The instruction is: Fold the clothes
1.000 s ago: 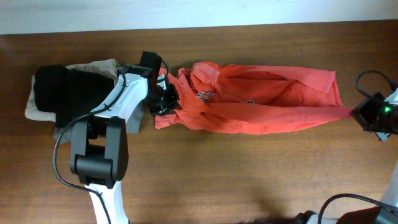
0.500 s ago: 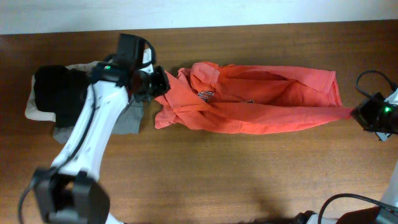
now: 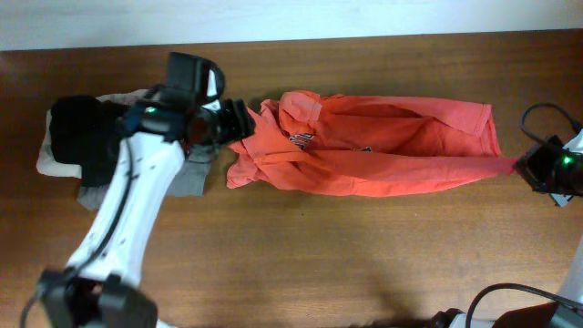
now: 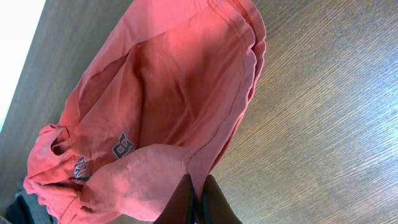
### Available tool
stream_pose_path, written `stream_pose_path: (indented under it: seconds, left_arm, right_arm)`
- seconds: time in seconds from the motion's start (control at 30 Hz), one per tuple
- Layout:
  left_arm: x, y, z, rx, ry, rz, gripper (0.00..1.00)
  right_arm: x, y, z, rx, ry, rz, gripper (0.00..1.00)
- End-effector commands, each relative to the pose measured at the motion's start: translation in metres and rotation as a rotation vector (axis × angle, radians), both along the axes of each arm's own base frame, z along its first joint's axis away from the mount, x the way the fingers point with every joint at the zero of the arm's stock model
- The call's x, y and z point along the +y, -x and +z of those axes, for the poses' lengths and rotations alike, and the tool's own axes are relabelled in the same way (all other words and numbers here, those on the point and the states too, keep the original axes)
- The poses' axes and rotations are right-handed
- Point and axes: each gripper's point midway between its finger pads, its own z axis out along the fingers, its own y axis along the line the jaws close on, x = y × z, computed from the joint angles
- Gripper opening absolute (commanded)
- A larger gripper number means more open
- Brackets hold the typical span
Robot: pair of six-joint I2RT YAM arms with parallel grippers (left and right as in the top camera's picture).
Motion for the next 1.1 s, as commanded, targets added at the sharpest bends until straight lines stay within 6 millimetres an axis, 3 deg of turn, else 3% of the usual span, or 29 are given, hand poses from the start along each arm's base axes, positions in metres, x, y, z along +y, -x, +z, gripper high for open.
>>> stream_pose_path:
  seconds: [0.0, 0.17, 0.27, 0.4, 0.57, 0.63, 0.83, 1.07]
  left_arm:
    - [-0.019, 0.004, -0.067, 0.202, 0.089, 0.006, 0.67]
    - [-0.039, 0.002, -0.115, 0.312, 0.160, -0.029, 0.52]
    - [-0.039, -0.001, -0.129, 0.324, 0.156, -0.027, 0.52]
    - [-0.040, -0.007, -0.129, 0.299, 0.157, -0.028, 0.51]
    - [-0.034, -0.010, -0.131, 0.283, 0.121, -0.017, 0.21]
    - [-0.034, -0.010, -0.132, 0.282, 0.120, -0.018, 0.13]
    - [-0.036, -0.013, -0.127, 0.263, 0.122, -0.044, 0.05]
    - [-0.033, -0.017, -0.093, 0.192, 0.107, -0.101, 0.05]
  right_arm:
    - [-0.001, -0.001, 0.003, -0.001, 0.014, 0.003, 0.04]
    - [-0.001, -0.001, 0.003, 0.000, 0.014, 0.003, 0.04]
    - [-0.001, -0.001, 0.003, 0.000, 0.014, 0.003, 0.04]
    - [-0.001, -0.001, 0.002, 0.002, 0.013, 0.003, 0.04]
    - [-0.001, -0.001, 0.002, 0.002, 0.013, 0.003, 0.04]
    - [-0.001, -0.001, 0.002, 0.003, 0.013, 0.003, 0.04]
    - [-0.001, -0.001, 0.002, 0.002, 0.013, 0.003, 0.04]
    - [-0.001, -0.001, 0.002, 0.002, 0.013, 0.003, 0.04]
